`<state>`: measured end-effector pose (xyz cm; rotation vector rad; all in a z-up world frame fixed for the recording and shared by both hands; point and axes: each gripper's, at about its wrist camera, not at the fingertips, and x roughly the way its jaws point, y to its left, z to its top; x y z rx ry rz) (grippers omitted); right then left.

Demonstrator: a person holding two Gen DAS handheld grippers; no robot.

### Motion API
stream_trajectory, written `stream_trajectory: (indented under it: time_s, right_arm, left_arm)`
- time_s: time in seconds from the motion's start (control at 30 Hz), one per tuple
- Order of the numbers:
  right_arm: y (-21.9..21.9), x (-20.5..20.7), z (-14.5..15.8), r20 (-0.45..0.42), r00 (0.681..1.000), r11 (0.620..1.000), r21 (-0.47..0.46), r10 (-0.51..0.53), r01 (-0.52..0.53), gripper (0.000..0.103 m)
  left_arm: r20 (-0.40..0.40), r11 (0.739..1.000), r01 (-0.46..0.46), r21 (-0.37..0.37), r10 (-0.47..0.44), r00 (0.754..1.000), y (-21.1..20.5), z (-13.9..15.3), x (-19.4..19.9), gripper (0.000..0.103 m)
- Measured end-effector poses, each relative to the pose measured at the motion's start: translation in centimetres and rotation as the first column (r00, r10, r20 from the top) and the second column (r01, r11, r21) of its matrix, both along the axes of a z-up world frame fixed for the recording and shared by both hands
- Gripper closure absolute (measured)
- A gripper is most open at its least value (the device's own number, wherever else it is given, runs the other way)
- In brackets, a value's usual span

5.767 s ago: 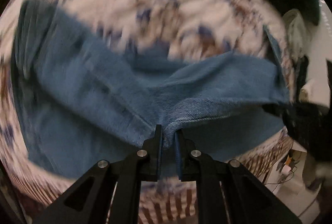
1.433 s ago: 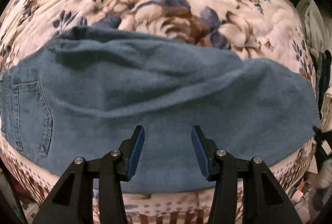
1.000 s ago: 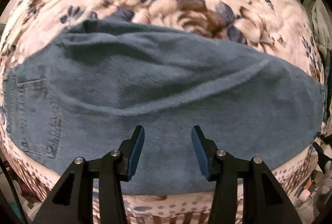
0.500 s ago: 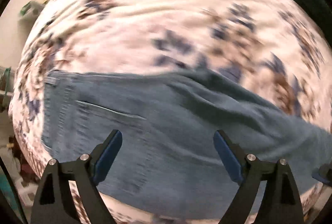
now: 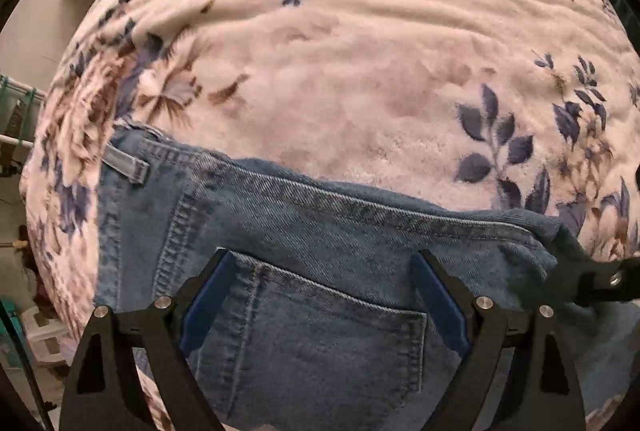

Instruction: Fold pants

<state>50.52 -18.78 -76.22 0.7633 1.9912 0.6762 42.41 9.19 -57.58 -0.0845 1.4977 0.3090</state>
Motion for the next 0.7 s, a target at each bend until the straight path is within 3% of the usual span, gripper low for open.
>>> stream_trajectory:
  time_s: [0.03,0.13,0.23,0.37,0.6,0.7]
  right_arm:
    - [-0.2,0.2,-0.5,-0.018,0.999,0.998,0.048,-0.038,0.039,0.029]
    - [0.5,1.6,-2.3,-0.017,0.996,0.995,0.043,-0.089,0.089,0.029]
    - [1.2,1.1,-1.9,-0.004,1.000,0.998,0.067,0.003,-0.003,0.028]
    - [0.3,-0.9,-0.2,-0.046,0.997,0.970,0.238,0.054,-0.042,0.029]
    - [0.5,-0.8,-2.8,-0.052,0.999,0.995,0.095,0.001,0.004,0.028]
    - [-0.7,-0.1,-1.0,-0.036,0.998,0.982,0.182,-0.050,0.056,0.032]
  left_arm:
    - [0.004,1.000,0.000,-0.004,0.000,1.000,0.1,-0.1,-0.2,0.013]
    - [0.003,1.000,0.000,-0.017,0.000,1.000,0.3,-0.3,-0.3,0.013]
    - [0.005,1.000,-0.006,-0.026,0.006,1.000,0.4,-0.4,-0.2,0.013]
    - [0.019,0.999,0.004,-0.032,-0.004,1.000,0.7,-0.6,0.0,0.013]
    - [0.022,0.999,0.001,-0.039,0.000,1.000,1.2,-0.4,-0.3,0.013]
    - [0.026,0.999,0.010,-0.042,-0.009,1.000,1.6,-0.6,-0.7,0.013]
